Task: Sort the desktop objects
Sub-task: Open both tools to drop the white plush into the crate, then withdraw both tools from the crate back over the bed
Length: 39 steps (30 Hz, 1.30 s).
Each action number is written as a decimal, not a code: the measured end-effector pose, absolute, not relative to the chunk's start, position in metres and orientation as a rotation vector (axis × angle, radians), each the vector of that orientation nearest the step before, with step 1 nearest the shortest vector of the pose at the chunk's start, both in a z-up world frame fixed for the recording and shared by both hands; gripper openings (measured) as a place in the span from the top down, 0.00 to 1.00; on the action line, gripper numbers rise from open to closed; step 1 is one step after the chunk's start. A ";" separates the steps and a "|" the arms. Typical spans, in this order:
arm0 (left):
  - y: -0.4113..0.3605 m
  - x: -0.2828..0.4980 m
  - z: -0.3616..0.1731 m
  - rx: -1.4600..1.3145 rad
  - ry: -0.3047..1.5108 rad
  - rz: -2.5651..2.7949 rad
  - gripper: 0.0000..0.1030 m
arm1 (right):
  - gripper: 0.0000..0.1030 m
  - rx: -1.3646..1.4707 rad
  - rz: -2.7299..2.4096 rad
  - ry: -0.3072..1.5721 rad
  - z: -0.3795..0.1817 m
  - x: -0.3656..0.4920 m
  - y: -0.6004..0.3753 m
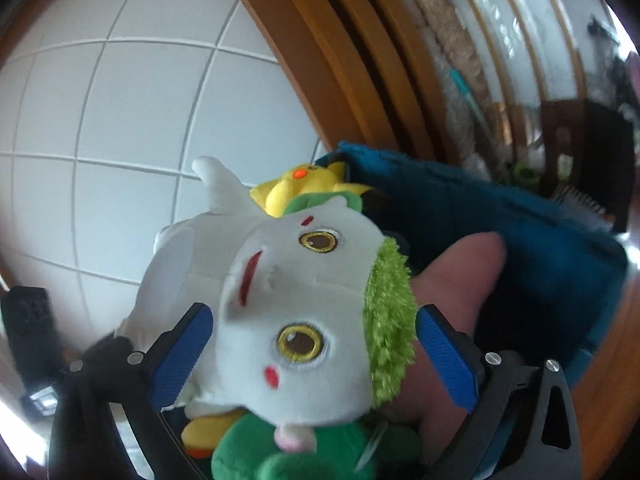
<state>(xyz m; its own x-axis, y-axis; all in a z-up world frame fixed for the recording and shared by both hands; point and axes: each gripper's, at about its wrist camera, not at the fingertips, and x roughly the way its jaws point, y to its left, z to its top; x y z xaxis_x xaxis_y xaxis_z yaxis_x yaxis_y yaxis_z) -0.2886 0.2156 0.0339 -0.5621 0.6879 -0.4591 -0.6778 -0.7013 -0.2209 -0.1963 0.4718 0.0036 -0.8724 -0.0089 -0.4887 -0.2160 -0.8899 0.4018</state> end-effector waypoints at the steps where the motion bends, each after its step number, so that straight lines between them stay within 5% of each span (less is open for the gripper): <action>1: 0.209 -0.278 0.038 -0.646 -0.001 2.292 0.00 | 0.01 -0.723 2.849 0.663 0.010 -0.190 0.467; 11: 0.145 -0.208 0.044 -0.618 0.034 2.493 0.00 | 0.01 -0.528 2.817 0.309 0.042 -0.129 0.379; 21: 0.078 -0.186 0.018 -0.719 0.008 2.618 0.00 | 0.00 -0.508 2.984 0.248 0.033 -0.085 0.301; 39: -0.018 -0.192 -0.054 -0.930 -0.020 2.850 0.00 | 0.01 -0.722 3.208 0.128 -0.027 -0.138 0.184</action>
<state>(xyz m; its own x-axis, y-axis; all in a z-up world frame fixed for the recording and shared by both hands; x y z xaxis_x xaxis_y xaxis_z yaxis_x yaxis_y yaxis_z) -0.1924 -0.0181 -0.0544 -0.7984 0.1402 -0.5856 -0.1318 -0.9896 -0.0571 -0.1381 0.1843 -0.0271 -0.8933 -0.1616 -0.4194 0.1276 -0.9859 0.1081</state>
